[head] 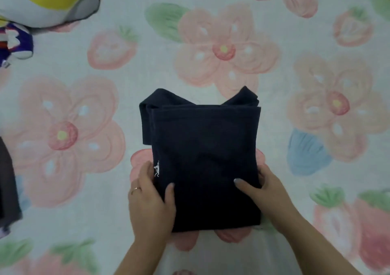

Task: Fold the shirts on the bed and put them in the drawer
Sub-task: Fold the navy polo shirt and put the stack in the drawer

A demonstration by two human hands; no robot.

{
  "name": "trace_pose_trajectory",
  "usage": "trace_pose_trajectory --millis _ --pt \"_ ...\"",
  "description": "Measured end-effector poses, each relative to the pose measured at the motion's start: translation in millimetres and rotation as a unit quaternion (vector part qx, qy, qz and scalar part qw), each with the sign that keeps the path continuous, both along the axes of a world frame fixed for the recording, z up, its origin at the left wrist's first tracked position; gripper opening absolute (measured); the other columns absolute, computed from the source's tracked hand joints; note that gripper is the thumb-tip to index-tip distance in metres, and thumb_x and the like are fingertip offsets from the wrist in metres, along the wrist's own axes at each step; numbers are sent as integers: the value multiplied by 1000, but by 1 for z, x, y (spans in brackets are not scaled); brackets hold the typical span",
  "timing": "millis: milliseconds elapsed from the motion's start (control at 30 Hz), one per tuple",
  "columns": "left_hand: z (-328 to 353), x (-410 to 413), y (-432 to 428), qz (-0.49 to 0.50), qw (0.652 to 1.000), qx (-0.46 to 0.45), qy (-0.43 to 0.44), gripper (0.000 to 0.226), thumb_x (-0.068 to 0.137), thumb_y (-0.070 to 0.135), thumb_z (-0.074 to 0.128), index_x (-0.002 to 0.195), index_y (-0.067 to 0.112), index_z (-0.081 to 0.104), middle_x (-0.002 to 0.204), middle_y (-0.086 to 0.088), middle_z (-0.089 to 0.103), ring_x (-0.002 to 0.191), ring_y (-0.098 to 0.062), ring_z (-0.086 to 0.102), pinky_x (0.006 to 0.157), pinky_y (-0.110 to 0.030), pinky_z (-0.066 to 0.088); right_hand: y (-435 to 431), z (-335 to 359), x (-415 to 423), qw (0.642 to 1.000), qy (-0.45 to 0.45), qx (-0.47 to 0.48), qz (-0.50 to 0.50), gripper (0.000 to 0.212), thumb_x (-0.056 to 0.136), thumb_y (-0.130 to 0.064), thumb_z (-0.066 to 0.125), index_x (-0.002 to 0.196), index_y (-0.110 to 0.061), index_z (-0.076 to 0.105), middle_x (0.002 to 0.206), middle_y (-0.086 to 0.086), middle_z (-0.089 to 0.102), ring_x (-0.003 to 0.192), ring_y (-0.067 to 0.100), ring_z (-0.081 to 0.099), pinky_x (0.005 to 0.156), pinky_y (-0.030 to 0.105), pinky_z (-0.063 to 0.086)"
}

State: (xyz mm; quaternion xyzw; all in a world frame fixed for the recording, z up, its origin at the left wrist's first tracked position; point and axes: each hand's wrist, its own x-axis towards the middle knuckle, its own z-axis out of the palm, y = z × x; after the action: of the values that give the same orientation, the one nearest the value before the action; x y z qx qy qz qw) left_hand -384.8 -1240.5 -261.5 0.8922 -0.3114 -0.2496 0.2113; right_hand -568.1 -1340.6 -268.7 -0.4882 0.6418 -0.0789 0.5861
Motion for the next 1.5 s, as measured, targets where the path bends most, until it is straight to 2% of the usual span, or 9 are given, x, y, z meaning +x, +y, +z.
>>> trace_pose_trajectory --millis 133,400,567,667,833,1000,1200,1300,1500 --pt "12 -25 -33 -38 979 -189 60 40 78 21 61 117 15 55 86 0 55 75 -13 54 73 -25 45 -10 -7 10 996 -33 -77 -36 30 78 -13 71 105 -16 58 97 -5 68 87 11 65 71 18 53" --pt "14 -39 -94 9 911 -44 409 88 54 61 71 131 26 47 115 -1 59 100 -12 60 88 -30 50 11 27 38 972 -59 -224 37 46 78 3 62 113 -26 54 102 -24 56 97 -8 55 85 10 43" --pt "23 -25 -83 100 867 -103 477 3 82 7 66 84 9 63 70 -4 66 64 -17 61 55 -26 51 41 52 47 980 -122 -141 77 47 76 3 59 111 -29 57 103 -16 66 89 1 62 78 18 49" --pt "48 -17 -83 123 819 -159 537 9 82 1 61 82 8 67 74 -5 71 70 -18 65 60 -23 56 34 71 28 967 -134 -184 -117 38 79 8 61 91 -28 61 87 -11 69 75 -4 63 66 8 47" --pt "110 19 -69 38 720 -295 628 23 69 17 71 91 14 74 92 -7 73 82 -18 70 68 -27 56 9 105 -7 976 -112 -96 -162 45 68 -46 76 106 -34 56 107 -11 64 93 0 62 77 22 48" --pt "71 71 -34 161 798 -194 548 20 81 15 58 97 13 69 98 -8 72 84 -20 70 64 -29 56 3 99 14 994 -97 -37 -35 41 68 -44 76 105 -38 57 95 -9 72 87 8 68 72 30 54" --pt "-9 69 14 158 974 -49 154 40 88 16 60 124 16 46 101 -6 61 102 -21 53 84 -37 44 28 18 43 984 106 -116 84 39 85 -17 62 123 -18 52 97 2 61 88 22 58 77 28 42" --pt "-12 44 34 145 989 -26 16 31 84 28 64 109 11 56 85 -7 57 95 -16 42 72 -26 30 42 8 39 973 128 -180 65 35 83 -21 64 117 -19 57 94 4 61 84 22 56 74 31 42" --pt "-10 21 44 233 970 -5 70 31 83 33 65 97 9 51 77 -1 51 86 -23 50 68 -28 30 47 2 34 996 78 -34 -18 21 82 -29 67 75 -15 53 63 -5 49 61 12 46 60 27 33"
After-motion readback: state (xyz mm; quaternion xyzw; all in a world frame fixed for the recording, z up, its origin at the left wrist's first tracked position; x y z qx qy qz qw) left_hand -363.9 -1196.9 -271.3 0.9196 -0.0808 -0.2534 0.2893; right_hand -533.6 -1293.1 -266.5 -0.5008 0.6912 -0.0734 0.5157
